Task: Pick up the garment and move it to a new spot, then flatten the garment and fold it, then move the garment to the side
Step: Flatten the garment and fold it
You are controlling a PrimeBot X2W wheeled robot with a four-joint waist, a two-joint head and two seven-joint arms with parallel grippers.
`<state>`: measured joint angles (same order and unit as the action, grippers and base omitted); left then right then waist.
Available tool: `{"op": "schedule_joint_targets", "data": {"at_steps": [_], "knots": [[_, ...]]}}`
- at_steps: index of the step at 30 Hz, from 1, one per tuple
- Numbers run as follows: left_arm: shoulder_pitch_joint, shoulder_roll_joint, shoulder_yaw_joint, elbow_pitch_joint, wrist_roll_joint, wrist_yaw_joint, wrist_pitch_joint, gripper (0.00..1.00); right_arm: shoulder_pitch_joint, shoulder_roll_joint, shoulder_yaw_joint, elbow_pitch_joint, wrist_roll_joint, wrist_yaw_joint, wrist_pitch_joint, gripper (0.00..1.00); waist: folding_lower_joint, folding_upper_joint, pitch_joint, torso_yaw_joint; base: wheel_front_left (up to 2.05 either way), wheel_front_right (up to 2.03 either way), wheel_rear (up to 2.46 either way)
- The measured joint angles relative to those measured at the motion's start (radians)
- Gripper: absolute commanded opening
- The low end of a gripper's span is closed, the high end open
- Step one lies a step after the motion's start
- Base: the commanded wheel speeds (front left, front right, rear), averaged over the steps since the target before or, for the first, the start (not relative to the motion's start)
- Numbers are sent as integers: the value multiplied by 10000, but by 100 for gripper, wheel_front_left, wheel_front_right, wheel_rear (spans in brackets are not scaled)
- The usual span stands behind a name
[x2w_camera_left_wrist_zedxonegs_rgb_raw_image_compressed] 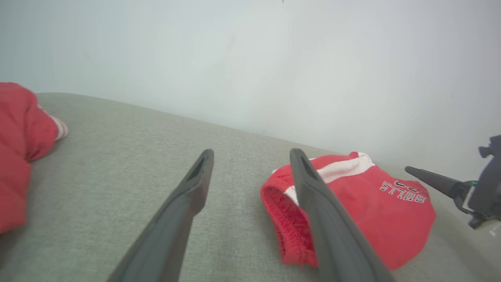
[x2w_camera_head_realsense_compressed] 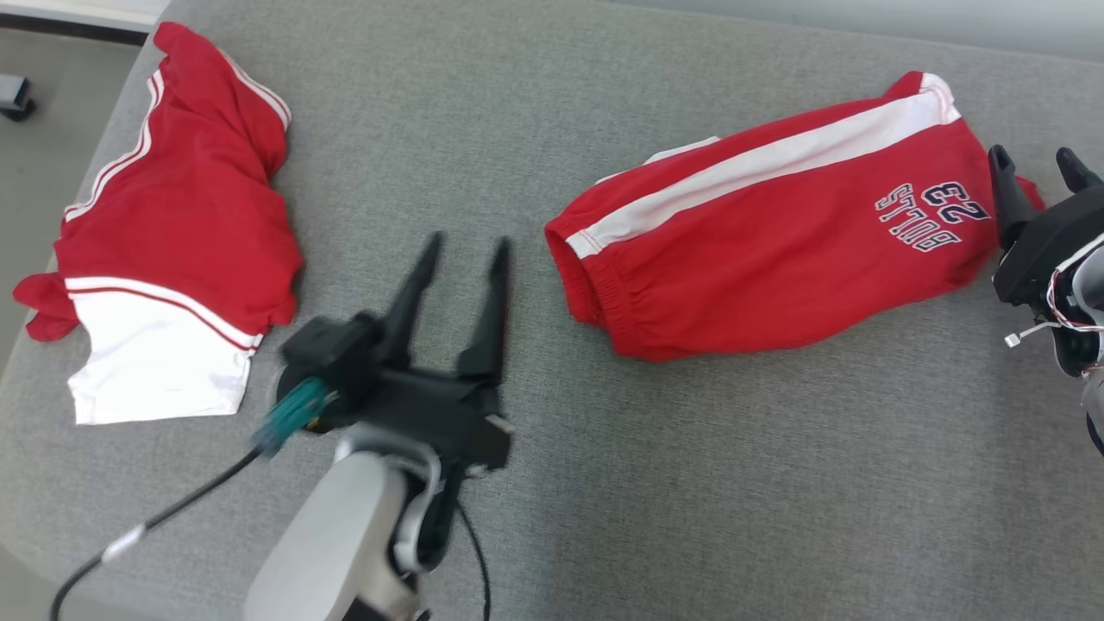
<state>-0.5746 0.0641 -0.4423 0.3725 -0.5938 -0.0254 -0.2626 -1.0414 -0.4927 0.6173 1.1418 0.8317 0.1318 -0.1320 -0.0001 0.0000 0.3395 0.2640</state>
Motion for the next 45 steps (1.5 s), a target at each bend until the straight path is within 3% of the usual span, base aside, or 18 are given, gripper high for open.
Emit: {"op": "schedule_joint_targets", "data": {"at_steps": [7, 16, 17, 18, 19, 25, 33, 45], "knots": [[1577, -25, 1755, -1833, 2270, -15, 0, 100, 11, 19, 228, 339, 176, 0, 272, 100, 1, 0, 102, 203, 0, 0, 0], [3085, -121, 2982, -2548, 2813, -265, 0, 100, 195, 130, 518, 614, 502, 0, 1145, 97, 0, 0, 57, 228, 0, 0, 0], [3168, -128, 2974, -2568, 2767, -265, 0, 100, 198, 140, 523, 587, 600, 0, 1331, 67, 0, 0, 40, 223, 0, 0, 0], [3233, -125, 2972, -2581, 2742, -263, 0, 100, 215, 144, 554, 522, 669, 0, 1467, 13, 0, 0, 26, 222, 0, 0, 0], [3286, -127, 2966, -2642, 2744, -265, 0, 100, 232, 136, 587, 445, 696, 0, 1532, 0, 0, 0, 13, 225, 0, 0, 0], [3379, -128, 2968, -2721, 2754, -198, 0, 100, 439, 209, 585, 242, 1183, 0, 1659, 0, 0, 0, -174, 182, 0, 0, 0], [3926, -132, 3256, -2370, 2991, -337, 0, 100, 1445, 178, 508, -520, 1916, 0, 857, 0, 0, 0, -764, -167, 0, 0, 0], [4767, -134, 3561, -2153, 3365, -550, 0, 100, 4298, -941, 226, -2658, 3659, 0, -144, 0, 0, -1, -1742, -1245, 0, 0, 0]]}}
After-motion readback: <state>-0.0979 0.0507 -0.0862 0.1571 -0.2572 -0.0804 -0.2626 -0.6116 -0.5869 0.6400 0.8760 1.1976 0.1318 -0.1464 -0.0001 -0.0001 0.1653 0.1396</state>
